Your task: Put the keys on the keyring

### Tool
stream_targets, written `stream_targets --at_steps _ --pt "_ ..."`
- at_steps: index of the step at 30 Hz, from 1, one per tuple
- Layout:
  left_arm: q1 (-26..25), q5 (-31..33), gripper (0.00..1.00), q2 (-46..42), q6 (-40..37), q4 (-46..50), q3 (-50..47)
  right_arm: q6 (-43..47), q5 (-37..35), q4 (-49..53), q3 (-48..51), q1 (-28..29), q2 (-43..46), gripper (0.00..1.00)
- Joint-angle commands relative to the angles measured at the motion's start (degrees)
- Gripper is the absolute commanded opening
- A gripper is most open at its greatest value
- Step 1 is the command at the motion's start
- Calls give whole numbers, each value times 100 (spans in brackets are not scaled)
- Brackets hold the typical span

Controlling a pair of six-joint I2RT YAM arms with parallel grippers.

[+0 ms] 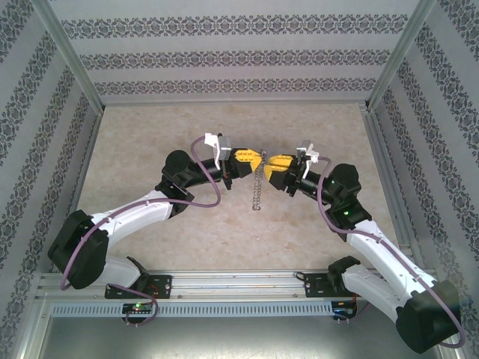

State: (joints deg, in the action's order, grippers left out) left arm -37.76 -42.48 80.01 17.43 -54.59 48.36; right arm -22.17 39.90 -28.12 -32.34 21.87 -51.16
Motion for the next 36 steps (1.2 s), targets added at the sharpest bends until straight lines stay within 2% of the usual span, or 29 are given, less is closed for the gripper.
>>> stream_targets --at_steps 1,8,16,36 --pt "-100 -138 0 -82 49 -590 194 37 -53 -9 1 -44 11 40" --pt "-104 -188 0 -82 56 -562 198 99 156 -121 -60 -83 116 42" --pt "-105 -175 0 -82 58 -571 165 119 370 -53 -149 -158 405 49" --pt "-109 -227 0 -9 165 -641 203 -17 554 -673 -536 -37 -198 48"
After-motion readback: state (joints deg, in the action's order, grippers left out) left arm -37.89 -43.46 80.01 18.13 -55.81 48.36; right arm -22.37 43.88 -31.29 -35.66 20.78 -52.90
